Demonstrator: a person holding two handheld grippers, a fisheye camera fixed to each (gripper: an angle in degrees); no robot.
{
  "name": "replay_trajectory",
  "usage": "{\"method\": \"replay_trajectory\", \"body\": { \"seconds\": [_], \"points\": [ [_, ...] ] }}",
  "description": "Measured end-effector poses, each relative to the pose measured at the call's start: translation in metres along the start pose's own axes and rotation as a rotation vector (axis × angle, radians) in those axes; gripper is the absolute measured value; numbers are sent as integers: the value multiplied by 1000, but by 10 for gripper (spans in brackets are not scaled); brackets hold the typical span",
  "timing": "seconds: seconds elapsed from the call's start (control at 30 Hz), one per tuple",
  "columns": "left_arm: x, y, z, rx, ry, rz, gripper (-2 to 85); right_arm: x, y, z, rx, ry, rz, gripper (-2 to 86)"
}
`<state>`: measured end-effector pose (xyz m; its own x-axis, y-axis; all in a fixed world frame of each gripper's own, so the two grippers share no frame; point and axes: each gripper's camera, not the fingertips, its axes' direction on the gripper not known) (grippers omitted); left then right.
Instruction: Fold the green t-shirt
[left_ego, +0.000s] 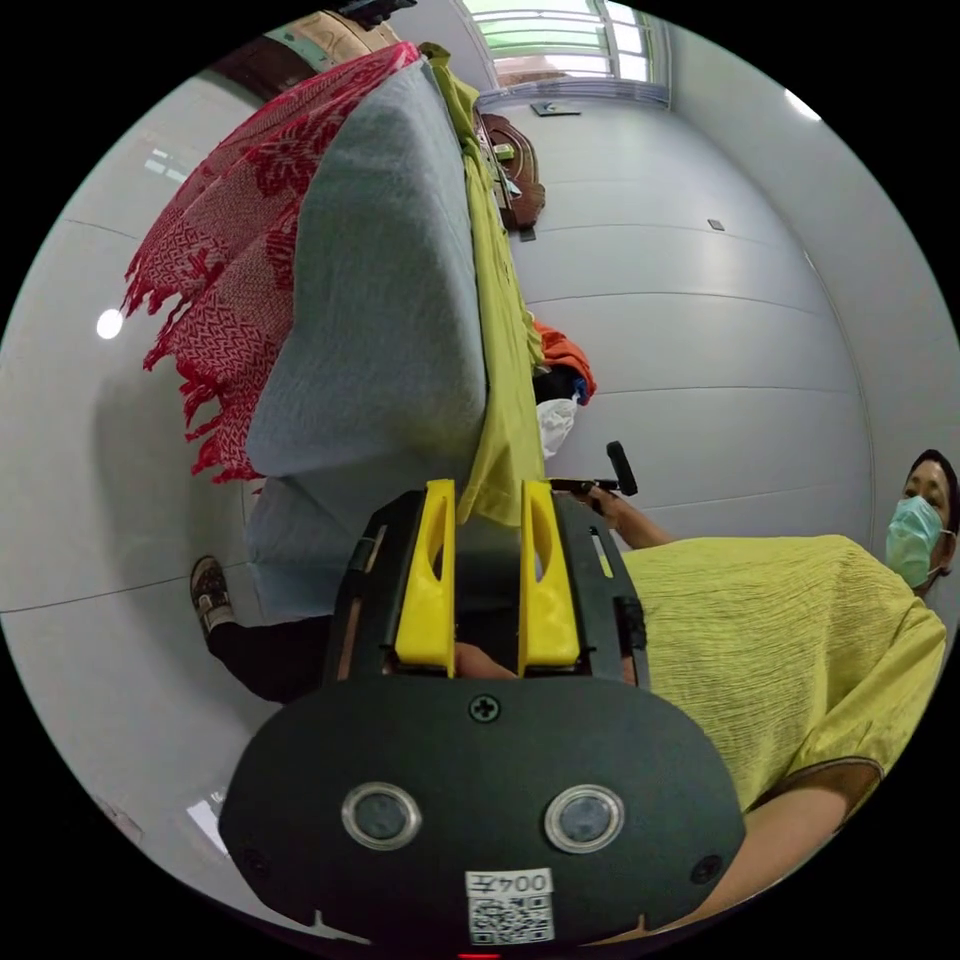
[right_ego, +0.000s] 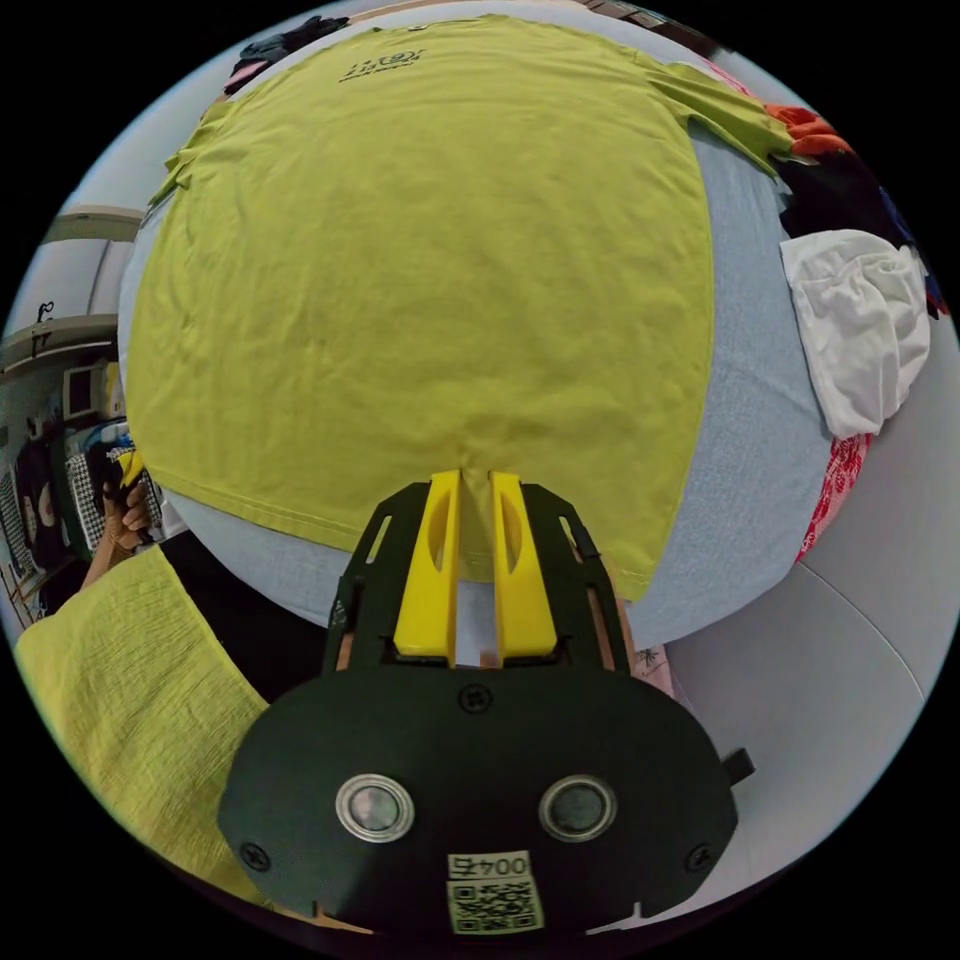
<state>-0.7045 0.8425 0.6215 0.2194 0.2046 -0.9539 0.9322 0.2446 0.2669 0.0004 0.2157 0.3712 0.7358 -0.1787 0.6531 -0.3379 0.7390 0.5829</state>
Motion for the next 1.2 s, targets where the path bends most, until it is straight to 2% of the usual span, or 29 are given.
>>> {"method": "replay_trajectory", "body": {
  "seconds": [0.3,0.53,0.67,0.73,0.83,0.9,1.0,1.2],
  "points": [
    [13,1,4,-33,63,11,32,23,20,-28,43,-7,5,62],
    [36,5,14,-38,-13,-11,15,59,45,-49,115,-78,16,62],
    [52,10,21,-9,-56,-39,13,109,86,-70,211,-316,-74,121],
    [65,13,27,15,-81,-62,14,151,115,-82,278,-408,-42,126],
    [83,17,35,51,-127,-96,13,243,173,-91,434,-539,134,125],
    [94,18,42,66,-163,-110,13,317,210,-78,525,-726,302,120],
    [111,18,53,71,-245,-135,13,363,229,-60,562,-798,388,124],
    [140,18,75,72,-313,-159,13,378,216,-43,538,-874,318,124]
  ]
}}
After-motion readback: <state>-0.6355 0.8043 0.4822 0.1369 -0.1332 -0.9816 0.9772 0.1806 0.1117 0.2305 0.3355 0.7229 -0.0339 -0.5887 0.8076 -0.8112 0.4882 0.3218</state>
